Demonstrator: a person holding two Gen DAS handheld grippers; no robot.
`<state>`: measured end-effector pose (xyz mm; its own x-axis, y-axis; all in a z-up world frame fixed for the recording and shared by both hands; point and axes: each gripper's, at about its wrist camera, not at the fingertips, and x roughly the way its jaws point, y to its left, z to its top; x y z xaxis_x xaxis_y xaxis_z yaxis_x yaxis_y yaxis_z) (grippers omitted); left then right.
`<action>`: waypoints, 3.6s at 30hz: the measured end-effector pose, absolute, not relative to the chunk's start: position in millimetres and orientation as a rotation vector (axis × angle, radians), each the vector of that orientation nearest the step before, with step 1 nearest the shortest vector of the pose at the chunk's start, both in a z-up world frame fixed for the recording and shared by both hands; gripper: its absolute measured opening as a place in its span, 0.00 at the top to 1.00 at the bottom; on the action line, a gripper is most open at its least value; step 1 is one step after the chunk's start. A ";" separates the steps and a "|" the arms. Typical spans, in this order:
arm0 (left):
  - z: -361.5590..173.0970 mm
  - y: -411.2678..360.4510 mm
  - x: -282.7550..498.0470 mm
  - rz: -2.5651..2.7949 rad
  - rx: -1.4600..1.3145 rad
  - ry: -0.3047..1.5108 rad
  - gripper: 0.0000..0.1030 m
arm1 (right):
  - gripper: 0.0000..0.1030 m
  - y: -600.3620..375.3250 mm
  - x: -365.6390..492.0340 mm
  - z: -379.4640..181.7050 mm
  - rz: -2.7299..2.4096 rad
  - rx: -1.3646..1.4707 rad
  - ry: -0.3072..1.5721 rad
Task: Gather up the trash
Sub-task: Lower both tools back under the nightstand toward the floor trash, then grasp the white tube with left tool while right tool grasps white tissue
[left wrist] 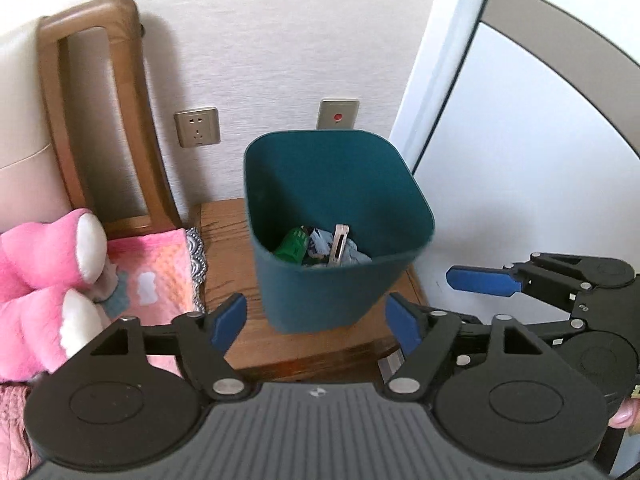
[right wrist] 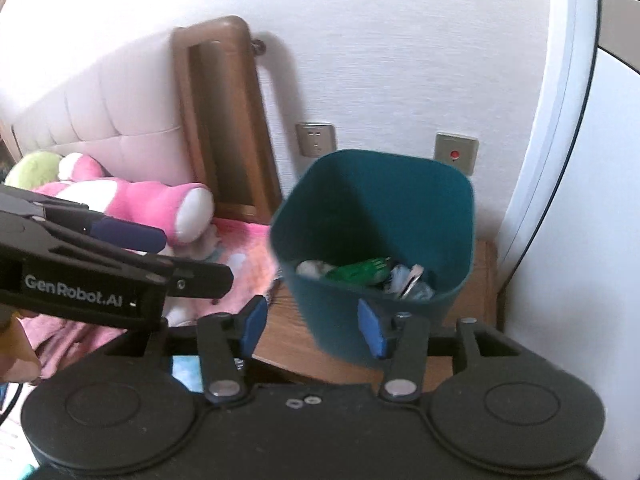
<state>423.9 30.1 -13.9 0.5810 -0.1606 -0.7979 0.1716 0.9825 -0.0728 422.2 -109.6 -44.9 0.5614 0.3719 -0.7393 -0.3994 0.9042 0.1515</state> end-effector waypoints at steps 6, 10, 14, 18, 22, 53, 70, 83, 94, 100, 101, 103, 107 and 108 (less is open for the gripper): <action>-13.6 44.8 372.4 -0.207 0.050 0.900 0.24 | 0.43 -97.5 367.8 -44.9 0.451 -0.001 0.857; -20.6 49.4 351.7 -0.194 0.058 0.891 0.23 | 0.40 -97.9 342.1 -46.4 0.450 0.018 0.847; -29.0 50.2 335.8 -0.168 0.061 0.868 0.22 | 0.37 -102.1 328.5 -53.5 0.457 0.010 0.839; -47.1 46.4 328.0 -0.130 0.055 0.871 0.20 | 0.36 -110.1 323.4 -69.7 0.459 -0.009 0.832; -82.2 40.2 324.9 -0.097 0.027 0.884 0.14 | 0.31 -124.9 324.4 -101.3 0.461 0.014 0.863; -697.4 56.0 331.7 0.226 -0.199 1.445 0.13 | 0.24 -203.6 380.1 -660.7 0.205 0.056 1.218; -878.2 62.9 358.0 0.156 -0.058 1.864 0.13 | 0.27 -194.6 439.2 -806.9 0.026 0.175 1.474; -905.5 65.8 347.9 0.119 -0.028 1.882 0.30 | 0.29 -193.9 436.9 -828.4 0.015 0.194 1.474; -900.7 48.1 349.5 0.045 0.011 1.845 0.68 | 0.80 -189.5 436.4 -841.7 0.028 0.194 1.499; -890.2 48.1 359.8 -0.028 0.019 1.829 0.84 | 0.90 -182.9 434.1 -837.8 0.094 0.137 1.500; -888.3 47.0 361.2 -0.029 0.024 1.825 0.84 | 0.91 -181.6 433.0 -834.9 0.111 0.132 1.494; -882.0 41.7 369.1 -0.022 0.033 1.815 0.84 | 0.93 -177.9 430.7 -826.9 0.143 0.101 1.479; -860.7 33.6 383.8 -0.025 0.016 1.775 0.84 | 0.94 -176.8 426.9 -800.7 0.194 0.071 1.441; -853.1 32.3 387.9 -0.030 0.014 1.753 0.84 | 0.94 -176.9 426.4 -793.6 0.206 0.063 1.430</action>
